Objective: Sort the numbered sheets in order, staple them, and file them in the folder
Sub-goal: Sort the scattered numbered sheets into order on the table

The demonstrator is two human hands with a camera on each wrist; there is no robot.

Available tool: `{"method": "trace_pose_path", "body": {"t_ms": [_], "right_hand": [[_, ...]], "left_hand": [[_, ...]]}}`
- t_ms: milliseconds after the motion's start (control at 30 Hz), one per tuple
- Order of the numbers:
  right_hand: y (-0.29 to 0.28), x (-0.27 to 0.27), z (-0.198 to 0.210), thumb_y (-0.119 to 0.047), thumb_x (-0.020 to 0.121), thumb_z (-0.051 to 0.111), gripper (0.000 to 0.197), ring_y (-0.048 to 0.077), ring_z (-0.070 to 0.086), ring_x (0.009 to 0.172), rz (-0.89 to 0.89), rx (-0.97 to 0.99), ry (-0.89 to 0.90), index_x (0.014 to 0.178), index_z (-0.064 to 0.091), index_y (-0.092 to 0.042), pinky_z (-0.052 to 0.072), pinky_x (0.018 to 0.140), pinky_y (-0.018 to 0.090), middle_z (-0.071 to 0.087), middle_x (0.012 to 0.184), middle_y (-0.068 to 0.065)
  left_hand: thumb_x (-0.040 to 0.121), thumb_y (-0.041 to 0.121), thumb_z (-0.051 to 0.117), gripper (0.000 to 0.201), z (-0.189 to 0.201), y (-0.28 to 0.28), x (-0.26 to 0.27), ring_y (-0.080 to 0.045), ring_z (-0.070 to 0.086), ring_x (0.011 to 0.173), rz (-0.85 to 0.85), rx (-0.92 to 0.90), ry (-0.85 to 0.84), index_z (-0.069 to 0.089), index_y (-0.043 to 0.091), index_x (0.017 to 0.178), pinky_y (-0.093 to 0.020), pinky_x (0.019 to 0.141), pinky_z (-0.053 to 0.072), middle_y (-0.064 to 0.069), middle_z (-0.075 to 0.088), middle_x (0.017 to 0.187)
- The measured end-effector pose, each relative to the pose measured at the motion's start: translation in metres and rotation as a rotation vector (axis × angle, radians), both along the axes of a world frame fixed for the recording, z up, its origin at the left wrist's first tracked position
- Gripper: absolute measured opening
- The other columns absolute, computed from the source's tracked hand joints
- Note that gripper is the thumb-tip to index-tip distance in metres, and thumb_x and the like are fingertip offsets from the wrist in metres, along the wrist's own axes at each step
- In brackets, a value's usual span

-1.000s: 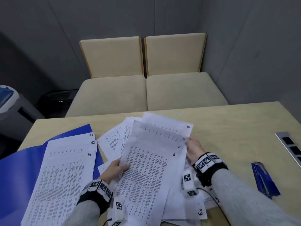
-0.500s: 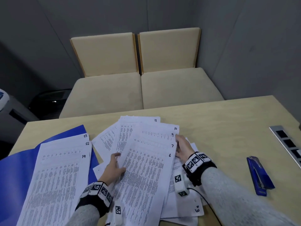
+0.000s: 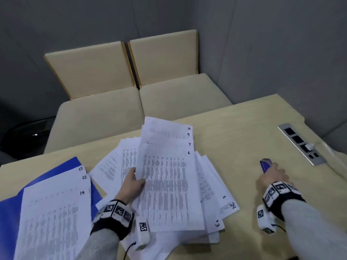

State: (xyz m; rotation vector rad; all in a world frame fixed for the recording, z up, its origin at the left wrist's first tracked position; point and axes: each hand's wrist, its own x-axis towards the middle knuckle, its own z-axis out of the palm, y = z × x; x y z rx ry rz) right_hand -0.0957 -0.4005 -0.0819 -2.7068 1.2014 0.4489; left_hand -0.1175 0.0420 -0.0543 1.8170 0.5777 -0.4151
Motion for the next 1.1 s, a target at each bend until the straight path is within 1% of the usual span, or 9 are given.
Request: {"method": "trace_pose_path", "body": {"t_ms": [100,133,233,367,533,700,867,1033,1100], "right_hand": [[-0.015,-0.008,-0.005,-0.009,0.082,0.058,0.048,0.037,0.056,0.101,0.112,0.041,-0.099,0.126,0.038,-0.008,0.048,0.086,0.043,0.053,0.111,0.019],[-0.019,-0.008,-0.003,-0.009,0.083,0.057,0.045,0.037,0.057,0.099,0.137,0.059,-0.107,0.124,0.039,-0.007,0.048,0.083,0.041,0.053,0.109,0.019],[-0.030,-0.002,0.000,-0.010,0.085,0.055,0.037,0.036,0.058,0.098,0.214,0.096,-0.104,0.119,0.040,-0.007,0.044,0.077,0.037,0.053,0.102,0.017],[-0.052,0.018,-0.001,-0.014,0.087,0.056,0.032,0.035,0.060,0.096,0.313,0.114,-0.143,0.115,0.044,-0.007,0.046,0.077,0.038,0.057,0.106,0.019],[-0.088,0.049,0.002,-0.012,0.085,0.056,0.033,0.031,0.061,0.088,0.395,0.092,-0.128,0.116,0.045,-0.011,0.045,0.070,0.033,0.061,0.101,0.015],[-0.099,0.076,0.004,-0.011,0.085,0.057,0.034,0.027,0.051,0.076,0.393,0.093,-0.132,0.116,0.045,-0.008,0.045,0.068,0.033,0.055,0.089,0.012],[-0.079,0.089,0.012,-0.020,0.084,0.059,0.055,0.033,0.045,0.116,0.374,0.015,-0.088,0.132,0.033,-0.014,0.036,0.097,0.049,0.045,0.127,0.018],[-0.017,0.091,0.028,-0.009,0.079,0.051,0.057,0.028,0.035,0.129,0.727,-0.169,-0.153,0.134,0.038,-0.019,0.018,0.108,0.055,0.038,0.138,0.012],[0.011,0.087,0.039,-0.008,0.078,0.052,0.060,0.024,0.034,0.131,0.833,-0.290,-0.140,0.136,0.039,-0.019,0.016,0.109,0.055,0.038,0.141,0.009]], "left_hand": [[0.093,-0.005,0.049,0.059,0.008,-0.045,0.004,-0.020,0.061,0.086,0.080,-0.135,0.012,0.022,0.002,0.144,-0.024,0.063,0.052,-0.013,0.045,0.136],[0.093,-0.004,0.048,0.060,0.008,-0.062,0.006,-0.013,0.063,0.079,0.091,-0.143,0.016,0.020,0.003,0.146,-0.019,0.059,0.052,-0.016,0.039,0.143],[0.091,-0.007,0.044,0.063,-0.005,-0.126,0.013,-0.012,0.061,0.062,0.121,-0.135,0.041,0.017,0.006,0.146,-0.019,0.046,0.049,-0.027,0.043,0.138],[0.085,-0.006,0.037,0.044,-0.017,-0.210,0.020,-0.033,0.059,0.102,0.139,-0.095,0.051,0.033,0.004,0.128,-0.046,0.087,0.055,-0.020,0.055,0.123],[0.088,-0.004,0.037,0.032,-0.018,-0.275,0.026,-0.028,0.060,0.089,0.144,-0.063,0.088,0.033,0.009,0.117,-0.040,0.075,0.057,-0.012,0.056,0.109],[0.089,-0.002,0.035,0.052,-0.019,-0.301,0.039,-0.033,0.057,0.111,0.105,0.059,0.132,0.024,0.007,0.139,-0.039,0.088,0.053,-0.017,0.046,0.136],[0.096,0.008,0.038,0.059,-0.001,-0.301,0.042,-0.036,0.046,0.122,-0.253,0.229,0.153,0.011,-0.002,0.147,-0.035,0.098,0.041,-0.023,0.024,0.144],[0.097,0.010,0.039,0.030,0.017,-0.269,0.041,-0.024,0.056,0.082,-0.376,0.532,-0.317,0.056,0.004,0.121,-0.034,0.076,0.050,-0.012,0.048,0.122],[0.097,0.016,0.041,0.030,0.019,-0.247,0.044,-0.022,0.057,0.089,-0.371,0.607,-0.505,0.058,0.010,0.122,-0.030,0.065,0.043,-0.007,0.052,0.115]]}}
